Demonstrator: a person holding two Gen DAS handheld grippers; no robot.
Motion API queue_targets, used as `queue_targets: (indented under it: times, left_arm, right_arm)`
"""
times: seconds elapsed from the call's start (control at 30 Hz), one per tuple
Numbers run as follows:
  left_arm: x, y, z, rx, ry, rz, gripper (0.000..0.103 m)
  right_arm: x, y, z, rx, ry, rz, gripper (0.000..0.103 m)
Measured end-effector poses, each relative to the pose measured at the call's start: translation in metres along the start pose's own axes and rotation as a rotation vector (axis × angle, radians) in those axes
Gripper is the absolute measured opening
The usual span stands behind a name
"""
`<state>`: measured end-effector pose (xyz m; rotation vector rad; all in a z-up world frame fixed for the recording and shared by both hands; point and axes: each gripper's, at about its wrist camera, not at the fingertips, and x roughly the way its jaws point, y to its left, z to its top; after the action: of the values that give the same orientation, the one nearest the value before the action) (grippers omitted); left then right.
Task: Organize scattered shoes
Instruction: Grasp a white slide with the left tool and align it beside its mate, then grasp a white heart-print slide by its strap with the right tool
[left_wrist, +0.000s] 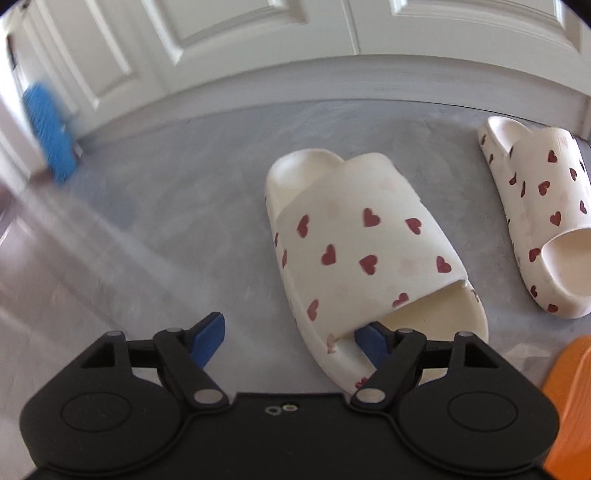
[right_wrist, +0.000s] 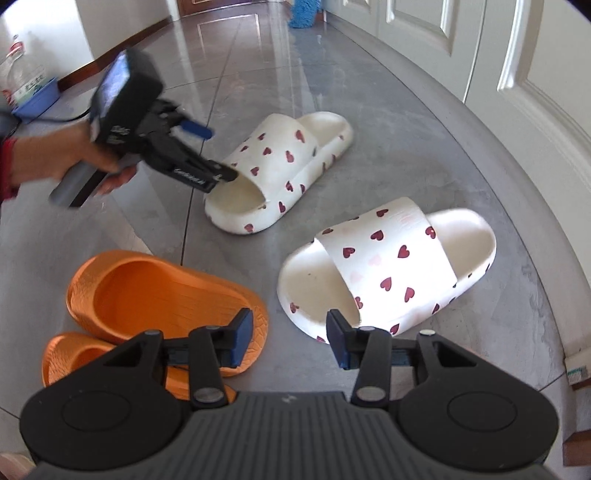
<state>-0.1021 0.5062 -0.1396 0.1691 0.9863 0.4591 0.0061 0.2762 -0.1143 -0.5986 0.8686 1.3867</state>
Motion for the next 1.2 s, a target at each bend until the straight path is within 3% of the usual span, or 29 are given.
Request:
queue_targets:
  times: [0.3,0.53,0.63,0.77,0.97,1.07,1.2]
  left_arm:
    - [0.039,-0.043,0.035,0.376,-0.142,-0.062,0.075]
    - [0.034,-0.053,0.029,0.416,-0.141,-0.102,0.068]
    - [0.026,-0.055,0.02,0.443,-0.157,-0.119,0.061]
    - [0.013,-0.053,0.012,0.472,-0.167,-0.164,0.06]
    - [-0.017,-0.031,-0.001,0.209,-0.202,-0.203,0.063]
    - [-0.038,-0.019,-0.014,0.033,-0.216,-0.192,0.064]
    - [-0.075,-0.015,-0.04,-0.174,-0.273,-0.2,0.065]
  right_arm:
    - [-0.01,-0.003,-0.033,0.037,0.027,0.011,0.049]
    - [-0.013,-0.013,-0.053,0.101,0.046,0.01,0.05]
    - [-0.015,-0.019,-0.045,0.103,0.005,-0.002,0.05]
    - [-0.012,-0.032,-0.015,0.115,-0.069,0.002,0.05]
    - [0.014,-0.046,0.052,0.128,-0.183,0.032,0.05]
    - [0.042,-0.046,0.097,-0.003,-0.171,0.051,0.05]
    - [0.074,-0.044,0.146,-0.189,-0.091,0.11,0.052]
